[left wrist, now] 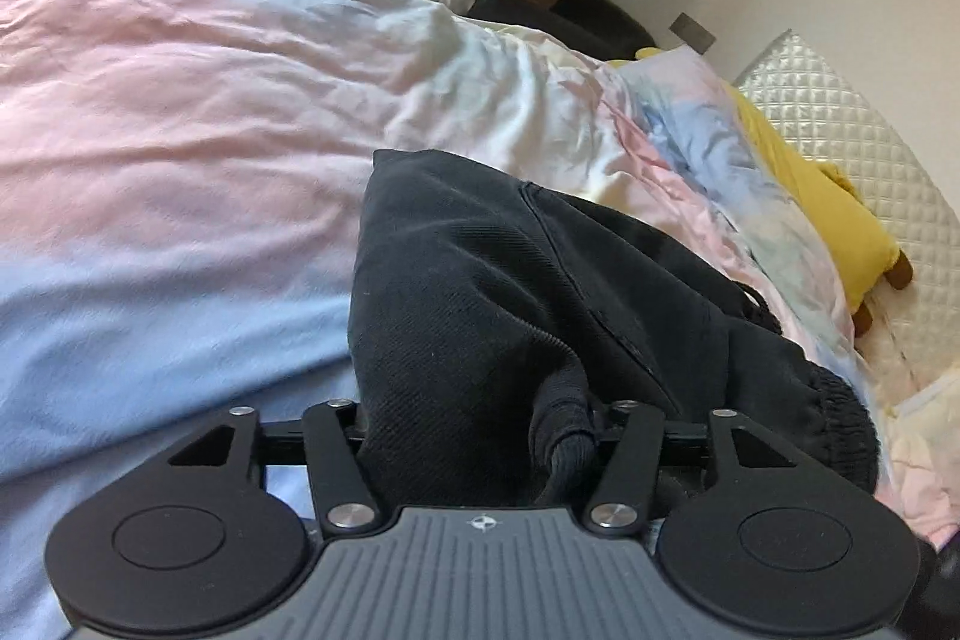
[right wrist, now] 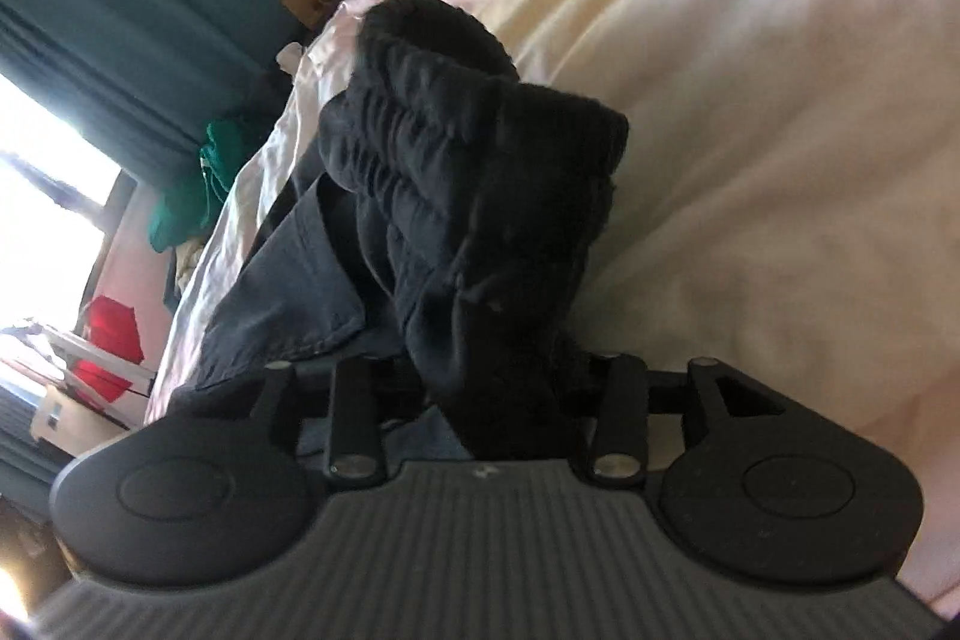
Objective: Fold clothes
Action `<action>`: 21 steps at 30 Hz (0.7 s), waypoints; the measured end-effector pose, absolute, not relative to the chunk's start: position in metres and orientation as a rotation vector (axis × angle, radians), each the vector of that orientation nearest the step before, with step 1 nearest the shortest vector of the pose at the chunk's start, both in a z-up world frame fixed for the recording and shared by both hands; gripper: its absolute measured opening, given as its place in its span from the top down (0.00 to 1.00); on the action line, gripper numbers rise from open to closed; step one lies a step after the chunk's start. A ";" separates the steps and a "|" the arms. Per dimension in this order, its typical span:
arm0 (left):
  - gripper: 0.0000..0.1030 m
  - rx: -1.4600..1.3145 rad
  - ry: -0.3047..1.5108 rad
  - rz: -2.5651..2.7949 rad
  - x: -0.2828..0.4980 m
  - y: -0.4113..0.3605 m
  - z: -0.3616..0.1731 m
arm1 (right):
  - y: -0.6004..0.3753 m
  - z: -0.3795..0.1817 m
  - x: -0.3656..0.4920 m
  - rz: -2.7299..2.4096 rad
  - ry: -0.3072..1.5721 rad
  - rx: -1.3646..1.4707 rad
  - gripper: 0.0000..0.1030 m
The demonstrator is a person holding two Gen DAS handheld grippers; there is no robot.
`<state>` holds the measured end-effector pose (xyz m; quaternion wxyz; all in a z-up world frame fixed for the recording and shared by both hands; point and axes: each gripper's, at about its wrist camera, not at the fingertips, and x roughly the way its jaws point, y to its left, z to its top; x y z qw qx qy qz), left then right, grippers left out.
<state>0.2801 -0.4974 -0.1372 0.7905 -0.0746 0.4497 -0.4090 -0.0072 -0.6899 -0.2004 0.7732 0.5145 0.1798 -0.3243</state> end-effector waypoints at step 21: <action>0.21 -0.008 0.618 -0.882 0.103 -0.373 0.086 | -0.587 -0.015 -0.109 -0.633 0.353 0.864 0.52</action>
